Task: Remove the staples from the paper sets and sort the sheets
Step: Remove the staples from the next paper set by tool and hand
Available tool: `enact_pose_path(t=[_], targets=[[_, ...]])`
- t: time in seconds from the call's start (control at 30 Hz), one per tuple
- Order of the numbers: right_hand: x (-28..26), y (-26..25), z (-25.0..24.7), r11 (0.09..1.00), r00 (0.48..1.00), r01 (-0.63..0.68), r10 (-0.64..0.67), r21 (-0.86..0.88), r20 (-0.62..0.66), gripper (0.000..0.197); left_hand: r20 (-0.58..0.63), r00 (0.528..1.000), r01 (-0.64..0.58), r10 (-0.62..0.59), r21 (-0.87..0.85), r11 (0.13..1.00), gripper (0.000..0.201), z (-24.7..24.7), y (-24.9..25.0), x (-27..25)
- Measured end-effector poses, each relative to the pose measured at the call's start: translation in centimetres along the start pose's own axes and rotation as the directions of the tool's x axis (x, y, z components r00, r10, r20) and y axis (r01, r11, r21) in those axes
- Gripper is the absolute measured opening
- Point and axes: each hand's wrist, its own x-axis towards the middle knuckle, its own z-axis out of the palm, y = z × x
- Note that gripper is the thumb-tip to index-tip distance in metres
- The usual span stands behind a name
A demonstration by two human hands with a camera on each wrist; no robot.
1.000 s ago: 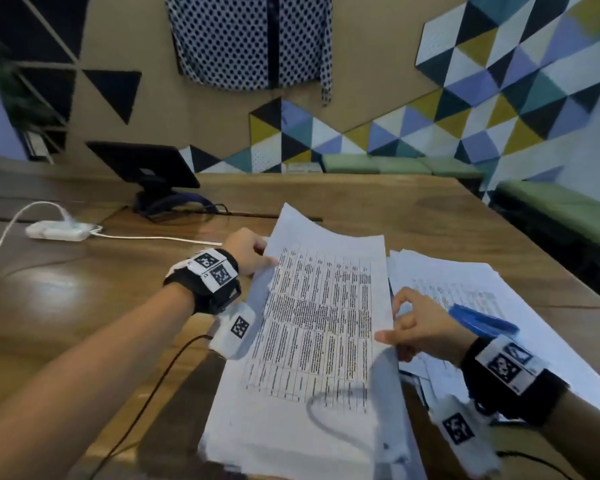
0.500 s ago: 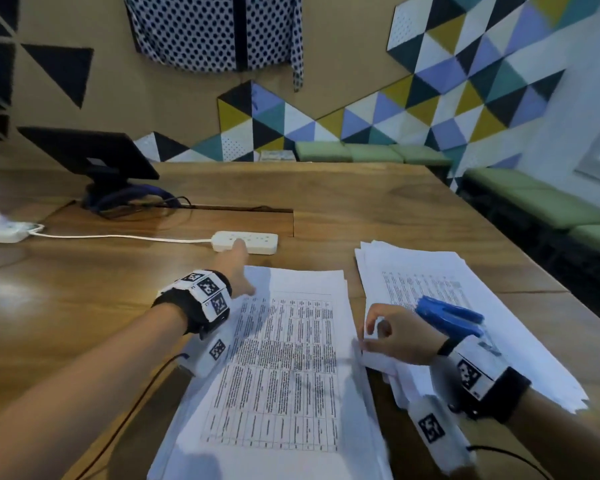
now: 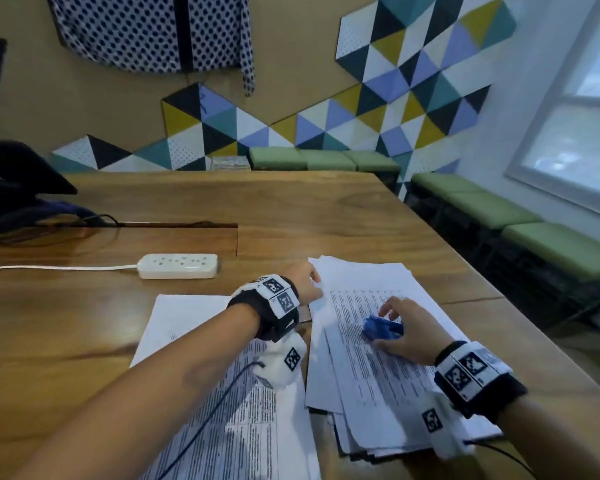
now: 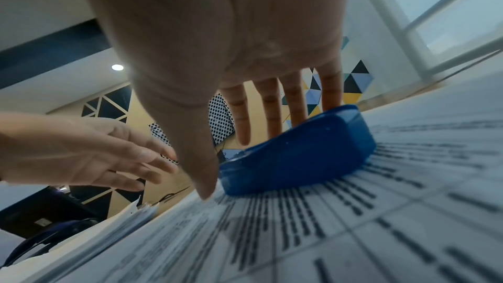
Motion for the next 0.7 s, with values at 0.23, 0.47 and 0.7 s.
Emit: enact_pose_path(t=[0.23, 0.47, 0.7], targets=[[0.5, 0.8, 0.0, 0.999, 0.996, 0.005, -0.008, 0.042, 0.088, 0.047, 0.007, 0.986, 0.164, -0.164, -0.062, 0.984, 0.042, 3.3, 0.6, 3.7], [0.6, 2.1, -0.2, 0.989, 0.992, 0.046, -0.061, 0.137, 0.109, 0.044, -0.055, 0.973, 0.21, -0.224, -0.186, 0.96, 0.019, 4.0, 0.8, 5.8], [0.7, 2.5, -0.4, 0.981, 0.991, 0.061, -0.081, 0.183, 0.107, 0.044, -0.268, 0.947, 0.097, -0.177, -0.287, 0.953, 0.032, 4.1, 0.8, 6.5]])
